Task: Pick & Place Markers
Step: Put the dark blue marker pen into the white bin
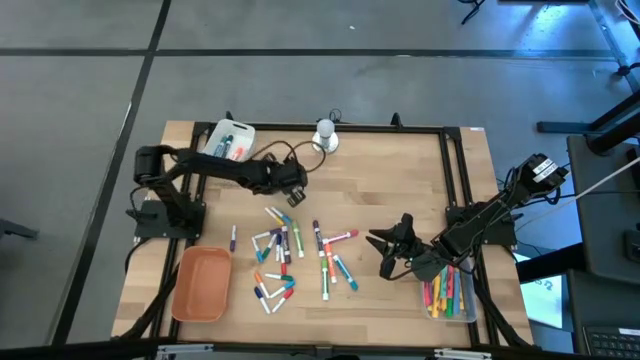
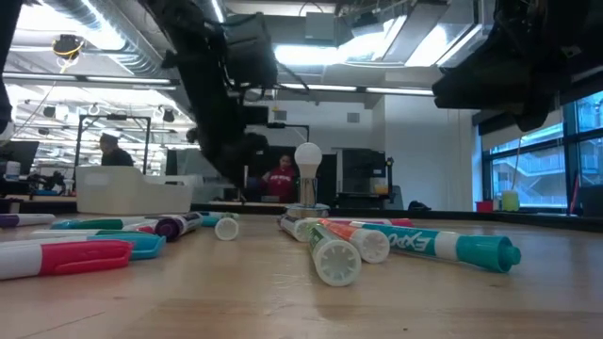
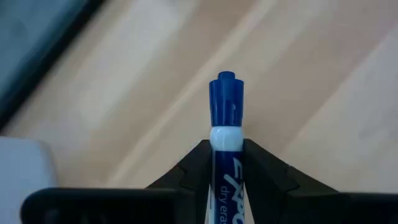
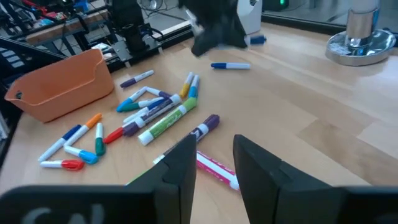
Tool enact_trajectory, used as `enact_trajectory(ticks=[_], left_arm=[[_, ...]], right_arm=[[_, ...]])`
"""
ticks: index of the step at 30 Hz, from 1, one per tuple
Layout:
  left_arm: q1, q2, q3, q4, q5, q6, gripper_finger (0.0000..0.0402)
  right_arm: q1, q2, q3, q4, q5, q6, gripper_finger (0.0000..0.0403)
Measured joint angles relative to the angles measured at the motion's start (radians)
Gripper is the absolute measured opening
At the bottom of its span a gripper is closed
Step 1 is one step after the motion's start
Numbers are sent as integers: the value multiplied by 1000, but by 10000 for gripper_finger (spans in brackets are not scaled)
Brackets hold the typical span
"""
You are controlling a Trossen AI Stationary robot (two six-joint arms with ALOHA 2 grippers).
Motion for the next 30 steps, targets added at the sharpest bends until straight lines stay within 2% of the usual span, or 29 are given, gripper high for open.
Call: enact_trajectory(ticks=[3, 6, 15, 17, 22, 30], left_arm=[[39, -73, 13, -49, 14, 75, 71], [88, -155, 14, -99, 2, 85, 73], [295, -336, -4, -157, -169, 123, 71], [354, -339, -21, -161, -151, 145, 70], [480, -337, -86, -168, -29, 138, 80], [587, -337, -171, -199, -46, 116, 90]], right_arm=[[0, 0, 0, -5, 0, 1, 107], [0, 0, 0, -9, -7, 4, 107], [3, 0, 0, -8, -24, 21, 107], [5, 0, 0, -10, -32, 35, 107], [5, 0, 0, -12, -56, 39, 107], [4, 0, 0, -26, -60, 57, 107]])
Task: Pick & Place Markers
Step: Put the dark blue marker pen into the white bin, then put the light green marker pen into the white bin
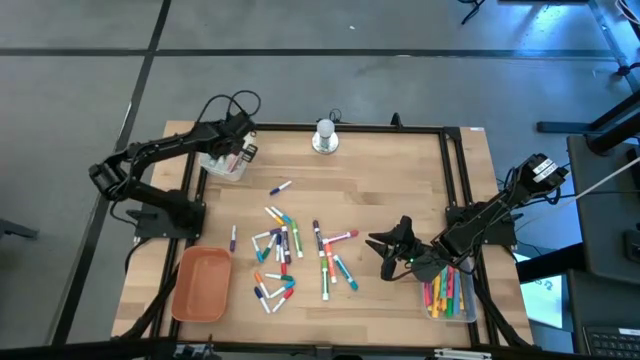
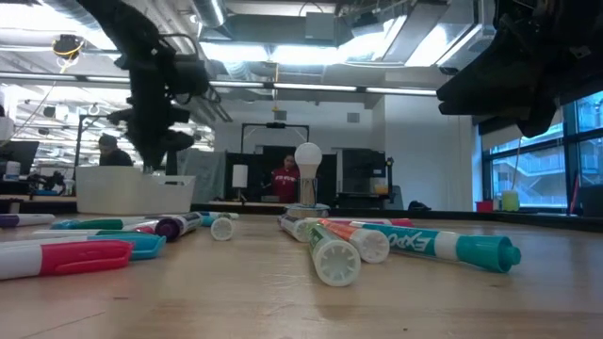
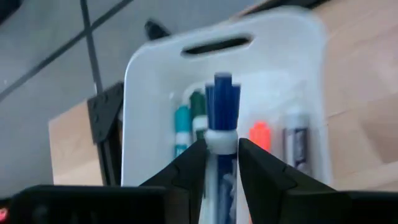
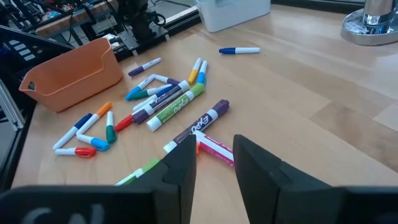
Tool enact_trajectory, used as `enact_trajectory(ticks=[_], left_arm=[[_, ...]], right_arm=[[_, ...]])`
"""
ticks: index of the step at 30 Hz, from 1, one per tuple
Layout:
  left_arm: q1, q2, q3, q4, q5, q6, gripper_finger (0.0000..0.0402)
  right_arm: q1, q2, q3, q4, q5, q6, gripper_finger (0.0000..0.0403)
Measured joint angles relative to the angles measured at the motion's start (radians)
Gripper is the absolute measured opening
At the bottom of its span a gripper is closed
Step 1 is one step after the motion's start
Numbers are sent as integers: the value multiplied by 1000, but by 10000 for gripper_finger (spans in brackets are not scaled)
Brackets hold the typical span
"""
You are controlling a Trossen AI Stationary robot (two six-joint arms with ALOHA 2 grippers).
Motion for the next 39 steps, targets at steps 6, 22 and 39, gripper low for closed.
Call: enact_trajectory(ticks=[6, 22, 39], left_arm=[[24, 0, -30, -3, 10, -13, 89], [-376, -22, -30, 11, 460, 369, 97], [-953, 247, 69, 306, 303, 687, 207]], right_arm=[[0, 0, 0, 1, 0, 6, 107], [-4, 0, 0, -39, 1, 49, 107], [-4, 0, 0, -58, 3, 7, 107]])
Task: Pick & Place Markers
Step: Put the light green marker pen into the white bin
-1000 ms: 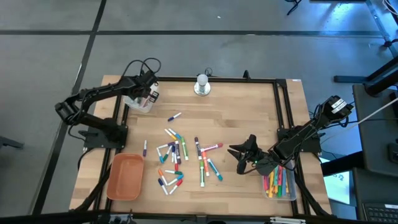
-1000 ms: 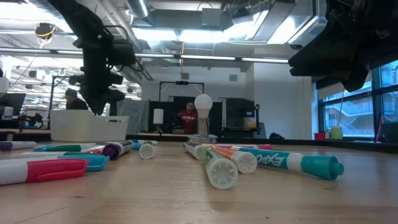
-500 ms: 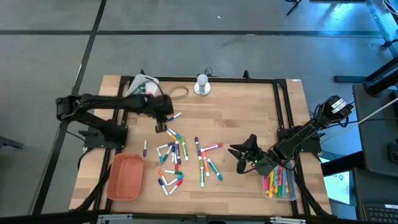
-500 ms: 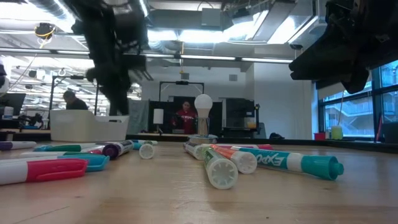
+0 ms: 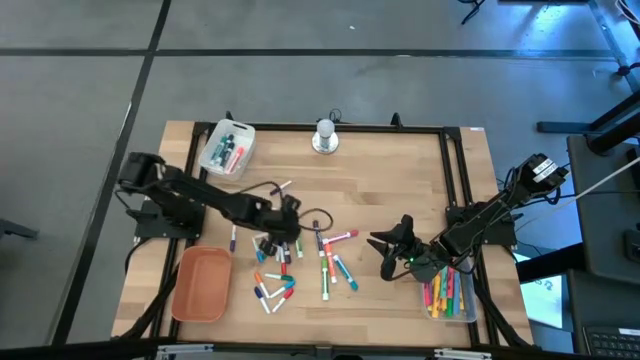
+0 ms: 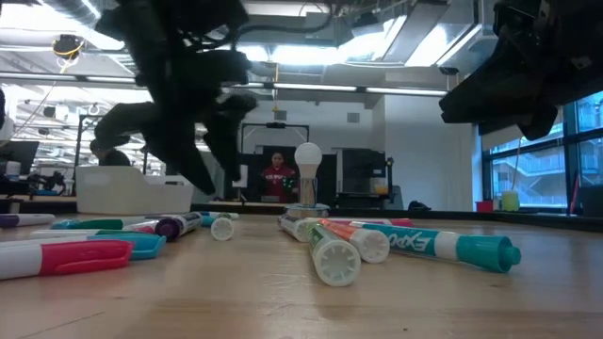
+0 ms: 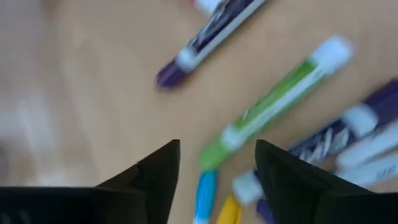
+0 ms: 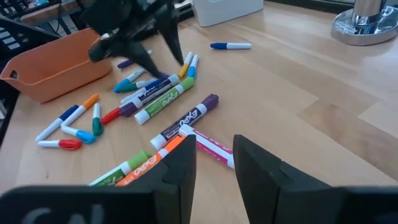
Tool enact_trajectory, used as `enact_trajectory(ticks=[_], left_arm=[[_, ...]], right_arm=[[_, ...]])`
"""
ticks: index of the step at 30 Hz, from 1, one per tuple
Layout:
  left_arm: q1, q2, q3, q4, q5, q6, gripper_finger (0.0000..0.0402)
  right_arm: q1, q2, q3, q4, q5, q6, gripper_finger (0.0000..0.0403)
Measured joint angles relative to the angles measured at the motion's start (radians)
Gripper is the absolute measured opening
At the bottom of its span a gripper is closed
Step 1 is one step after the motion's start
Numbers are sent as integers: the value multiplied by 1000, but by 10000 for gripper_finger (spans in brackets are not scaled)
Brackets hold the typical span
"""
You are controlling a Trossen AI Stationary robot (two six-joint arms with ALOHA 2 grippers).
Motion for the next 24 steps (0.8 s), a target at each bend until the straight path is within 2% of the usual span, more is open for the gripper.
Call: enact_trajectory(ticks=[7, 13, 18, 24], left_arm=[[-7, 158, 128, -23, 145, 74, 220], [32, 248, 155, -53, 170, 77, 206], [67, 269, 154, -58, 211, 50, 170], [84, 257, 149, 17, 212, 43, 94]], right_arm=[[0, 0, 0, 0, -7, 21, 107], [0, 0, 0, -8, -27, 17, 107], [0, 0, 0, -8, -29, 18, 107], [0, 0, 0, -8, -27, 19, 106]])
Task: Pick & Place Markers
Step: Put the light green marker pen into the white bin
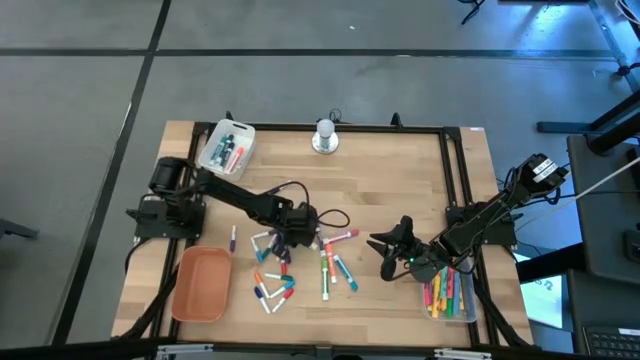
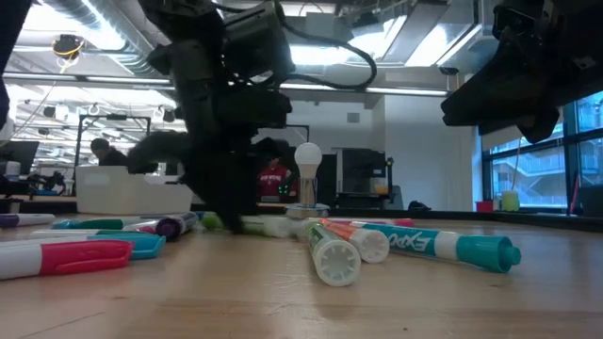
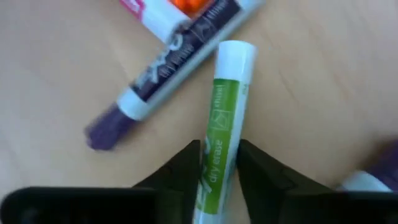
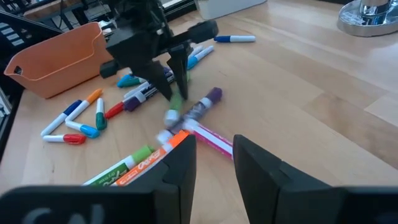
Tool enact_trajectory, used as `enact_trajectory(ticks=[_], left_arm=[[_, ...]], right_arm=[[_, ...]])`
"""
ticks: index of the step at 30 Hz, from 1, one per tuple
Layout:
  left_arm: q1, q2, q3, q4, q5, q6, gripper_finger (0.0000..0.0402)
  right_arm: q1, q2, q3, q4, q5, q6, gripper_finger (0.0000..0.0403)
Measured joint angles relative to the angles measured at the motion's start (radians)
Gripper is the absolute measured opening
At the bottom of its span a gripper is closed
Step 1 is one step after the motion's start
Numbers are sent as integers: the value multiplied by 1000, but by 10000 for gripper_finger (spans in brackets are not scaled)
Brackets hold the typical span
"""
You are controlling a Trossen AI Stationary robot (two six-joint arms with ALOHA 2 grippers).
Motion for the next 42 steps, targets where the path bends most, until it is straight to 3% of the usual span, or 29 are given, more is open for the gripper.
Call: enact_trajectory(ticks=[4, 16, 22, 27, 35, 42], left_arm=[[6, 2, -2, 114, -56, -24, 59], [-17, -94, -1, 147, -191, -232, 76], [24, -211, 0, 18, -424, -239, 66], [130, -321, 0, -171, -622, -293, 72], [363, -436, -1, -439, -674, -487, 79], [564, -465, -32, -457, -737, -501, 77]], right_arm=[[0, 0, 0, 0, 1, -3, 106], [0, 0, 0, -3, 10, -7, 106], [0, 0, 0, -7, 28, -1, 106], [0, 0, 0, -7, 36, 4, 106], [0, 0, 0, -7, 36, 5, 106], [0, 0, 0, -7, 36, 5, 106]])
